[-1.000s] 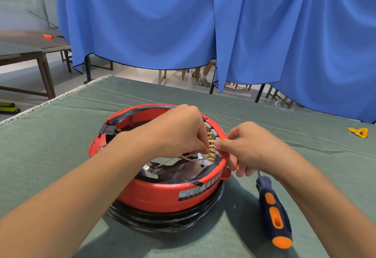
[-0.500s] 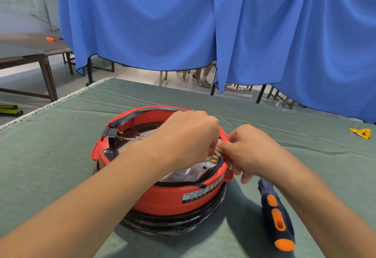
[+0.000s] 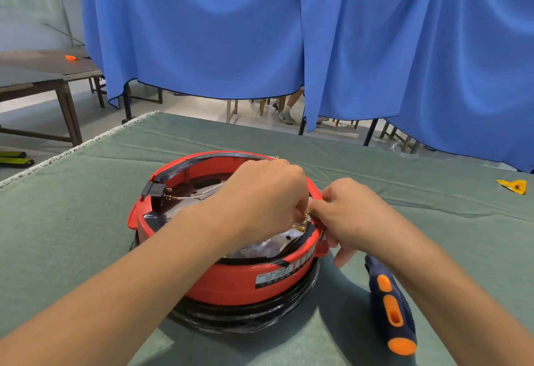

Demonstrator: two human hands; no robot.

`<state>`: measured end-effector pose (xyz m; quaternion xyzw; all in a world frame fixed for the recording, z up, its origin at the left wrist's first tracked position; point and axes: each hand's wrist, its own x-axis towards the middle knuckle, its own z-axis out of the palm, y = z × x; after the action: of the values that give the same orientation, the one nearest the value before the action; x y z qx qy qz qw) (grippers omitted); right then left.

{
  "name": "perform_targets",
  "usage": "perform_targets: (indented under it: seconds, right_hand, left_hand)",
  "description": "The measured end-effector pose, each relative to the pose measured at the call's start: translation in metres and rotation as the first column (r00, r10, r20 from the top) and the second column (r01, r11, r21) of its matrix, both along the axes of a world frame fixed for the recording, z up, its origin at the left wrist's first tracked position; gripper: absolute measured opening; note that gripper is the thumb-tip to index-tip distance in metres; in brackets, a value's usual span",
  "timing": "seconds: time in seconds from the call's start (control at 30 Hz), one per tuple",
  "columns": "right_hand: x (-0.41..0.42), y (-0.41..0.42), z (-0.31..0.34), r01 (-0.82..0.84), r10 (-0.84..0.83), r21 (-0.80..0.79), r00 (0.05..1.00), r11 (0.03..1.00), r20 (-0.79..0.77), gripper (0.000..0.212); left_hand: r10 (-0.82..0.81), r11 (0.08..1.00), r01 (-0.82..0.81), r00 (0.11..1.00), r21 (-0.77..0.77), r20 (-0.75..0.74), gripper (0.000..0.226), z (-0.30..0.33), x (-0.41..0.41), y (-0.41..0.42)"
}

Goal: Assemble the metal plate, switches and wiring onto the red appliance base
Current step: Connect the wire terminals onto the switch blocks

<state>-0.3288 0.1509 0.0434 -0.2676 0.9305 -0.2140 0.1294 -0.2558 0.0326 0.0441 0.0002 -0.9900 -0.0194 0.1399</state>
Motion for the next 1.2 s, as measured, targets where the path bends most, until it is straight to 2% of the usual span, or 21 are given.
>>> perform_targets:
  seconds: [0.17, 0.3, 0.43, 0.5, 0.57, 0.7, 0.77, 0.83, 0.9, 0.93, 1.1, 1.2]
  right_hand:
    - [-0.003, -0.001, -0.009, 0.028, -0.030, -0.042, 0.998, 0.999, -0.052, 0.030]
    - [-0.010, 0.000, -0.018, 0.072, -0.081, -0.066, 0.987, 0.995, -0.138, 0.046]
    - [-0.021, 0.005, -0.015, 0.106, -0.115, -0.105, 0.990, 0.989, -0.085, 0.042]
    - [-0.026, 0.010, -0.010, 0.105, -0.110, -0.070, 0.992, 0.992, -0.063, 0.039]
    - [-0.032, 0.018, -0.002, 0.104, -0.104, -0.017, 0.995, 0.994, -0.006, 0.038]
    - [-0.038, 0.034, 0.012, 0.122, -0.127, 0.076, 0.990, 0.990, 0.065, 0.039]
    - [-0.038, 0.037, 0.013, 0.152, -0.154, 0.109, 0.988, 0.982, 0.010, 0.044]
    - [-0.039, 0.037, 0.010, 0.220, -0.203, 0.096, 0.966, 0.971, -0.159, 0.051]
    - [-0.041, 0.034, 0.003, 0.254, -0.235, 0.018, 0.918, 0.967, -0.318, 0.051]
    - [-0.042, 0.031, -0.001, 0.230, -0.229, -0.038, 0.915, 0.973, -0.333, 0.050]
    - [-0.039, 0.021, -0.010, 0.091, -0.119, -0.148, 0.974, 0.985, -0.193, 0.047]
    - [-0.040, 0.022, -0.011, 0.097, -0.122, -0.126, 0.971, 0.987, -0.207, 0.041]
  left_hand:
    - [0.041, 0.993, -0.042, 0.999, 0.112, 0.019, 0.013, -0.003, 0.000, 0.000]
    - [0.011, 0.948, -0.032, 0.998, 0.315, 0.068, 0.013, 0.002, 0.004, -0.011]
    - [0.083, 0.909, -0.057, 0.996, 0.414, -0.045, 0.017, 0.013, 0.007, -0.027]
    - [0.150, 0.894, -0.094, 0.984, 0.438, -0.096, 0.018, 0.016, 0.008, -0.034]
    - [0.219, 0.893, -0.156, 0.970, 0.422, -0.107, 0.018, 0.015, 0.007, -0.041]
    - [0.352, 0.910, -0.330, 0.935, 0.250, -0.049, 0.022, 0.003, 0.003, -0.050]
    - [0.412, 0.897, -0.404, 0.911, 0.180, -0.006, 0.030, -0.005, 0.002, -0.053]
    - [0.462, 0.878, -0.459, 0.887, 0.136, 0.008, 0.038, -0.012, 0.001, -0.054]
    - [0.490, 0.861, -0.490, 0.871, 0.133, 0.035, 0.041, -0.018, 0.001, -0.053]
    - [0.492, 0.858, -0.494, 0.869, 0.139, 0.047, 0.040, -0.020, 0.001, -0.052]
    - [0.432, 0.876, -0.415, 0.902, 0.247, -0.018, 0.041, -0.021, 0.002, -0.051]
    - [0.405, 0.881, -0.379, 0.914, 0.284, -0.038, 0.046, -0.020, 0.003, -0.049]
